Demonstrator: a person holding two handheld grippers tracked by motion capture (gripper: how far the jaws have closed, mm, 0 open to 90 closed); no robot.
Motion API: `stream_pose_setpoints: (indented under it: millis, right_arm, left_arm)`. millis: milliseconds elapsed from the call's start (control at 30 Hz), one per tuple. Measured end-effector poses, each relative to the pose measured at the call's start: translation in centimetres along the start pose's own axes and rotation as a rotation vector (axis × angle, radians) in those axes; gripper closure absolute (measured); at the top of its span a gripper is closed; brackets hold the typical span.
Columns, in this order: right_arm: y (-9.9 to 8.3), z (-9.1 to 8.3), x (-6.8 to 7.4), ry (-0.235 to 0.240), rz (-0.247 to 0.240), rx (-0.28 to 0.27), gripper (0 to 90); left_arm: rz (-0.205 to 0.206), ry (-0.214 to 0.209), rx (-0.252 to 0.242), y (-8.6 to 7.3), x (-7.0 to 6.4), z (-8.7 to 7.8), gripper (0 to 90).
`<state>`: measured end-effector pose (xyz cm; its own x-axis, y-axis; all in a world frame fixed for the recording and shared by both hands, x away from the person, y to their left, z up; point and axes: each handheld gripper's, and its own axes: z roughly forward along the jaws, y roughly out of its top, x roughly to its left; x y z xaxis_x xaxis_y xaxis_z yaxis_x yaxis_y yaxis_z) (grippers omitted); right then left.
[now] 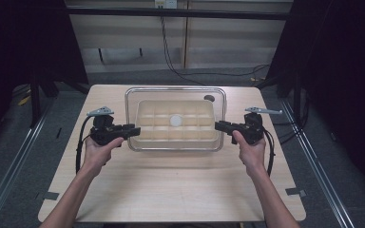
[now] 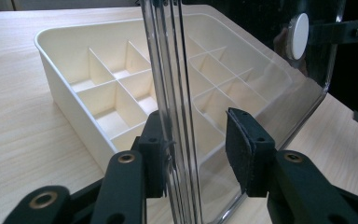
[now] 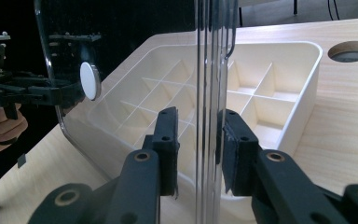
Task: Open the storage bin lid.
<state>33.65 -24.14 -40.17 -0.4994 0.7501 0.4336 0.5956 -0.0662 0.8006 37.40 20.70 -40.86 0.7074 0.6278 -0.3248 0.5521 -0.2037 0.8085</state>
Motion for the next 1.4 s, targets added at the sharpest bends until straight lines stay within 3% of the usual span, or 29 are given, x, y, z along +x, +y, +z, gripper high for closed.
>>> stream_pose_setpoints:
  millis: [567, 933, 1100, 1400]
  right_arm:
    - [-1.3, -0.7, 1.5, 0.03, -0.012, 0.012, 71.3]
    - [-2.2, -1.2, 1.9, 0.028, -0.005, 0.017, 71.4]
    - [-2.6, -2.1, 2.2, 0.017, -0.016, 0.006, 71.3]
    - [-3.9, -2.5, 2.6, 0.021, 0.002, 0.016, 71.4]
  left_arm:
    - [0.004, 0.002, 0.014, -1.3, -1.0, -1.9, 61.1]
    - [-0.008, -0.009, 0.02, -2.2, -1.5, -1.9, 61.0]
    - [0.017, -0.011, 0.033, -2.6, -2.2, -2.0, 61.0]
    - [0.004, -0.021, 0.053, -3.5, -2.6, -2.3, 61.1]
